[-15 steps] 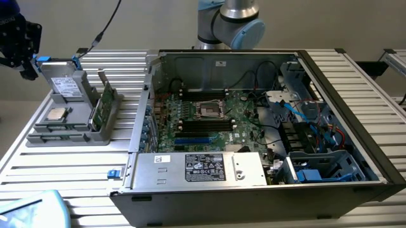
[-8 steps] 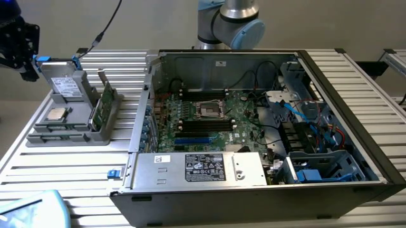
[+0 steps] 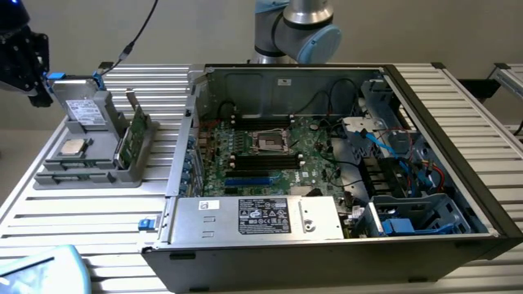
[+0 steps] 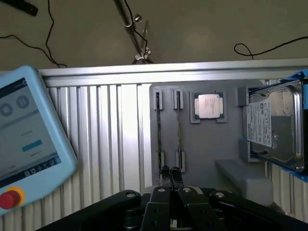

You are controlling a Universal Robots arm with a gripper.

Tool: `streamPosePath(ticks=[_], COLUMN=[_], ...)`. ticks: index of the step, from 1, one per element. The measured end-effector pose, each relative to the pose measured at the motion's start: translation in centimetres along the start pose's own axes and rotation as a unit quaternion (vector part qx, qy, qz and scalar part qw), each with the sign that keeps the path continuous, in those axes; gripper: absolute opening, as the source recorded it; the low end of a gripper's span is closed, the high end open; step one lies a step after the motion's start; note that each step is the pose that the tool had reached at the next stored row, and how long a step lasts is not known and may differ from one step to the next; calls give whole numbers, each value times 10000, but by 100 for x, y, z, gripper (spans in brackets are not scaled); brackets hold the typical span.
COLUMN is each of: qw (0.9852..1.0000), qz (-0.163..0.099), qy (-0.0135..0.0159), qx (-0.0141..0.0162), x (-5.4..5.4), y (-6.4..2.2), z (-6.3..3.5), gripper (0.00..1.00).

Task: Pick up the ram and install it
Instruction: 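Pick up the ram and move it above insertion slot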

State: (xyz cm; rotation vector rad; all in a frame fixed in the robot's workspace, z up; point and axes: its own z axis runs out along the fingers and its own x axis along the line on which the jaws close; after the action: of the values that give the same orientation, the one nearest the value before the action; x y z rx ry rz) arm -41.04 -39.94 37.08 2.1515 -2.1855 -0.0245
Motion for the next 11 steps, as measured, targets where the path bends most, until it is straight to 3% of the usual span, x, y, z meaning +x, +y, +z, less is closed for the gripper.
streamPosePath(ticks=[4,6,11], qw=[9993,9984,9982], qz=[-371,-555,-591], qy=[-68,-119,-128], qx=[16,23,24], x=[-1,-1,-1], y=[-2,-2,-2], z=[26,33,33], gripper=[11,11,12])
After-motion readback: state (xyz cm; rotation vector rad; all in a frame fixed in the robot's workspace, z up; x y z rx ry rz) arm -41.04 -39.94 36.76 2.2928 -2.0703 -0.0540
